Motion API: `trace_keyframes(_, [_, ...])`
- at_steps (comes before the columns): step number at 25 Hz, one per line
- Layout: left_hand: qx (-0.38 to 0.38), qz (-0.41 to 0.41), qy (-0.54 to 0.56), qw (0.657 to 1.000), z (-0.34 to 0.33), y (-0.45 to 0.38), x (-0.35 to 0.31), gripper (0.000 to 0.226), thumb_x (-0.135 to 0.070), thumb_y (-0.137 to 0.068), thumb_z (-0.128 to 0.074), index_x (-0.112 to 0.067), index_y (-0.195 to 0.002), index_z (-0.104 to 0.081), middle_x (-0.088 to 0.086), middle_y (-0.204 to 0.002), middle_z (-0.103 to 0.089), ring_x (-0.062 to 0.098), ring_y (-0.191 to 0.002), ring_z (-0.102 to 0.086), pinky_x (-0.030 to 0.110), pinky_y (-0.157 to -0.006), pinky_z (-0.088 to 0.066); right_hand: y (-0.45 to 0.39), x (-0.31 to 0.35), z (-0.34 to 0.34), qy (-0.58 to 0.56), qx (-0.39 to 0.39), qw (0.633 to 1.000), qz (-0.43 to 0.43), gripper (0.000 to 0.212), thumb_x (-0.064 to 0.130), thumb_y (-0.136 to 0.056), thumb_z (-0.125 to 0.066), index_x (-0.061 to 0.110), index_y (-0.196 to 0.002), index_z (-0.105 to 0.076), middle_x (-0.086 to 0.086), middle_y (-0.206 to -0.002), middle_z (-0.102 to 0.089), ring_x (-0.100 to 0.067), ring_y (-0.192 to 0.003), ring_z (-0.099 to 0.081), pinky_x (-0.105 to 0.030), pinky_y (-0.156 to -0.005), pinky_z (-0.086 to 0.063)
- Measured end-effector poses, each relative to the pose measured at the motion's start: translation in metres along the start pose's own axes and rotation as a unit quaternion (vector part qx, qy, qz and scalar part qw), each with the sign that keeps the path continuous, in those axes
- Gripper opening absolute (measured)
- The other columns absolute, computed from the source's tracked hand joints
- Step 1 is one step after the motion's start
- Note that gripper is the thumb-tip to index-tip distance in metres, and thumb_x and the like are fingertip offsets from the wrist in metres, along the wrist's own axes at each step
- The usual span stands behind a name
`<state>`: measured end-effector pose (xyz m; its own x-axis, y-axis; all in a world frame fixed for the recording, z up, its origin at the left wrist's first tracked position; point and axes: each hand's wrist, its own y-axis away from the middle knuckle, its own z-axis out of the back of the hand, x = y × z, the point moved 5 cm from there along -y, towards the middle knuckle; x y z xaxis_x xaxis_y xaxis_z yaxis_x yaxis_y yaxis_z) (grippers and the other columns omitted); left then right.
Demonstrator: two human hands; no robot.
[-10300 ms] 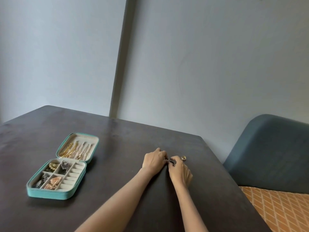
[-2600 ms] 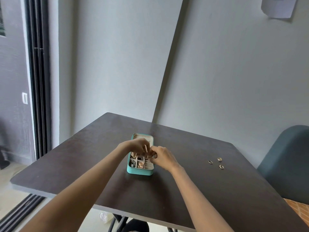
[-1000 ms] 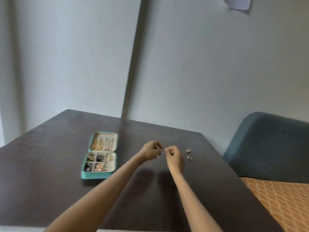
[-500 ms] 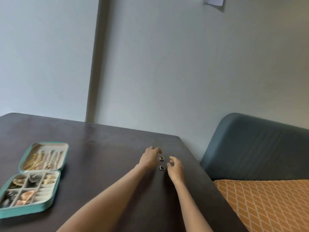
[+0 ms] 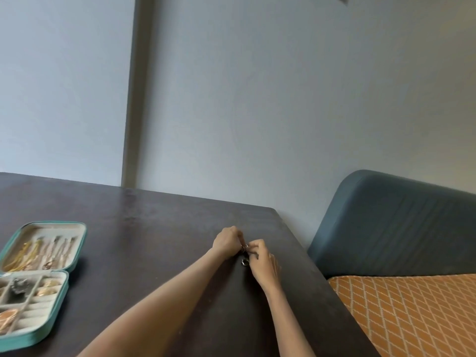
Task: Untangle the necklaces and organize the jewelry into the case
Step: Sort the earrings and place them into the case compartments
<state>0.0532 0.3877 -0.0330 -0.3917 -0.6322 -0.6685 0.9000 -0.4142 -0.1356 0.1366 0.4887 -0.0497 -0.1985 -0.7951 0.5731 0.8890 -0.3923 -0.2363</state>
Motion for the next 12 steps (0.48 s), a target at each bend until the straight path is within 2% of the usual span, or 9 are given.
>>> trace_keyframes(2, [-0.006,0.007,0.034,0.999,0.006,0.007,0.005,0.025,0.003,-0.079,-0.050,-0.008,-0.084,-0.072,0.012,-0.090,-0.073,0.025,-0.074,-0.065,0.027,-0.061,-0.050,0.003,0.002,0.000,-0.019,0.010,1.000,0.006,0.028,0.012,-0.088,-0.043,0.030,-0.107,-0.052,0.021,-0.112,-0.067,-0.015,-0.108,-0.058,-0.028,-0.075,-0.041])
trace_keyframes(3, [-0.012,0.010,0.047,0.999,0.010,0.011,0.008,0.025,0.004,-0.078,-0.051,-0.009,-0.083,-0.071,0.012,-0.087,-0.073,0.023,-0.074,-0.065,0.026,-0.061,-0.050,0.004,0.004,0.000,-0.042,0.010,0.999,0.004,0.030,0.010,-0.087,-0.043,0.032,-0.105,-0.053,0.022,-0.112,-0.066,-0.012,-0.106,-0.059,-0.027,-0.076,-0.040])
trace_keyframes(6, [-0.035,0.007,0.061,0.997,0.023,0.019,0.018,0.024,0.002,-0.077,-0.052,-0.012,-0.086,-0.070,0.009,-0.092,-0.071,0.022,-0.089,-0.065,0.024,-0.070,-0.046,0.007,0.003,-0.001,-0.150,-0.012,0.989,0.000,0.035,0.003,-0.085,-0.046,0.037,-0.092,-0.050,0.016,-0.110,-0.069,-0.011,-0.089,-0.061,-0.030,-0.081,-0.048])
trace_keyframes(8, [-0.045,-0.005,0.041,0.998,0.030,0.022,0.021,0.026,0.000,-0.078,-0.052,-0.014,-0.092,-0.069,0.007,-0.096,-0.071,0.022,-0.094,-0.064,0.025,-0.075,-0.045,0.010,0.001,-0.004,-0.183,-0.023,0.983,-0.012,0.036,0.000,-0.084,-0.048,0.035,-0.092,-0.050,0.013,-0.108,-0.070,-0.008,-0.083,-0.060,-0.030,-0.082,-0.047])
trace_keyframes(12, [-0.001,-0.018,-0.046,0.999,0.021,0.024,0.015,0.019,-0.010,-0.083,-0.059,-0.008,-0.098,-0.071,0.010,-0.100,-0.071,0.027,-0.095,-0.066,0.032,-0.079,-0.050,0.010,0.005,-0.011,-0.175,0.011,0.985,-0.010,0.034,-0.002,-0.085,-0.045,0.028,-0.098,-0.055,0.011,-0.101,-0.070,-0.012,-0.101,-0.062,-0.030,-0.087,-0.047])
